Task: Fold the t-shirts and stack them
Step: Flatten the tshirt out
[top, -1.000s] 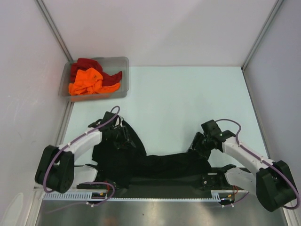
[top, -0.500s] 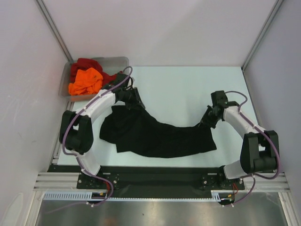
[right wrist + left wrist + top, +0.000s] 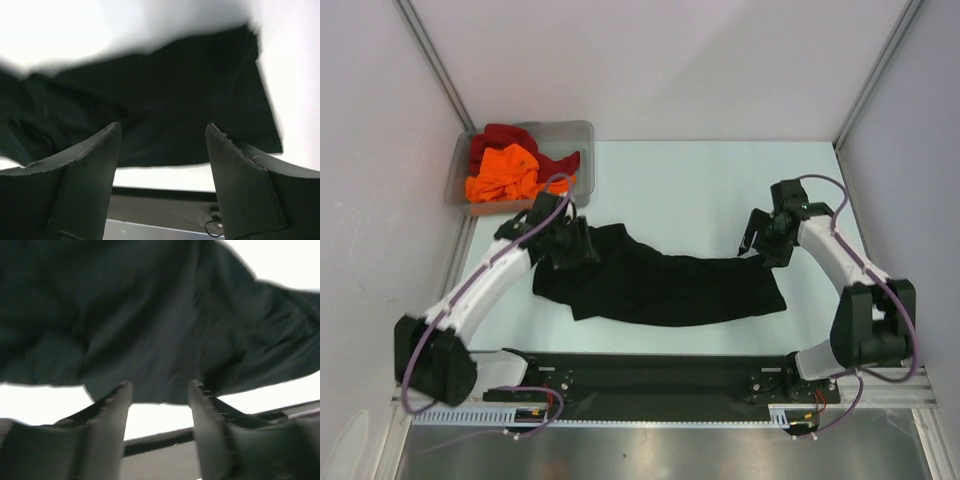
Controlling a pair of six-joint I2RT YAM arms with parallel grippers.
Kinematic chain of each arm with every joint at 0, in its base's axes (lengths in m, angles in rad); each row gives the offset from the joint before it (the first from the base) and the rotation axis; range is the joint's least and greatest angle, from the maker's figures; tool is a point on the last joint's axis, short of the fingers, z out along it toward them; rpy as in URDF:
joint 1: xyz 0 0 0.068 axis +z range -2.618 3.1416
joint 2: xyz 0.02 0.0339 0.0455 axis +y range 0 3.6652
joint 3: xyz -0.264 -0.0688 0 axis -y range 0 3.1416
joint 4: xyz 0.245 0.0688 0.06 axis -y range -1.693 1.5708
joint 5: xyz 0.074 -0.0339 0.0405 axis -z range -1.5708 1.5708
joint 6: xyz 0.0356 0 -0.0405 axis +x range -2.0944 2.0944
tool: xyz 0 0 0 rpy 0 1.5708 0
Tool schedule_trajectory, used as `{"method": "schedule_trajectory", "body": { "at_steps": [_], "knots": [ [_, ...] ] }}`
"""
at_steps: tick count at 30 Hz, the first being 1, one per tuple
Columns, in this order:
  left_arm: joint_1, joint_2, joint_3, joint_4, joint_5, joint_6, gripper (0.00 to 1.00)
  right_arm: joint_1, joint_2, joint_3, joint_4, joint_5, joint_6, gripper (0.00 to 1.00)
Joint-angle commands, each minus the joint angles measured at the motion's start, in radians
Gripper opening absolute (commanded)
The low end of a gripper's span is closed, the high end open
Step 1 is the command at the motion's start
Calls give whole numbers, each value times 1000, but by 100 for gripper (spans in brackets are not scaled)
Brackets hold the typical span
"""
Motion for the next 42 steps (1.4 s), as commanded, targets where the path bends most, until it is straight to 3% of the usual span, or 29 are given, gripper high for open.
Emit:
{"method": "schedule_trajectory", "body": {
  "at_steps": [1,5,9,14,19,31,33,36,39,41,42],
  "knots": [
    [1,-182,-234,-5,-14,-30,52,16,-149,-82,-17,-54,-22,73],
    [14,-365,-377,16,6,-98,39,19,-255,-159,-29,-119,-21,72],
    [54,-428,-449,17,23,-185,41,21,-329,-180,-66,-139,-35,71],
    [139,-399,-569,110,62,-291,40,21,-361,-180,-90,-151,-42,71],
    [149,-316,-578,170,65,-322,51,21,-367,-180,-104,-169,-39,71],
    [151,-164,-598,184,25,-348,44,19,-370,-191,-95,-179,-32,71],
    [151,-131,-589,187,20,-345,40,19,-360,-200,-83,-180,-24,71],
    [152,-121,-562,162,7,-326,24,19,-347,-216,-66,-199,1,71],
    [151,-182,-526,100,-35,-311,14,5,-315,-239,-40,-215,47,71],
    [151,-221,-512,70,-59,-311,0,-10,-294,-252,-15,-231,77,71],
    [151,-241,-500,46,-64,-311,0,-21,-286,-260,-1,-235,109,71]
  ]
}}
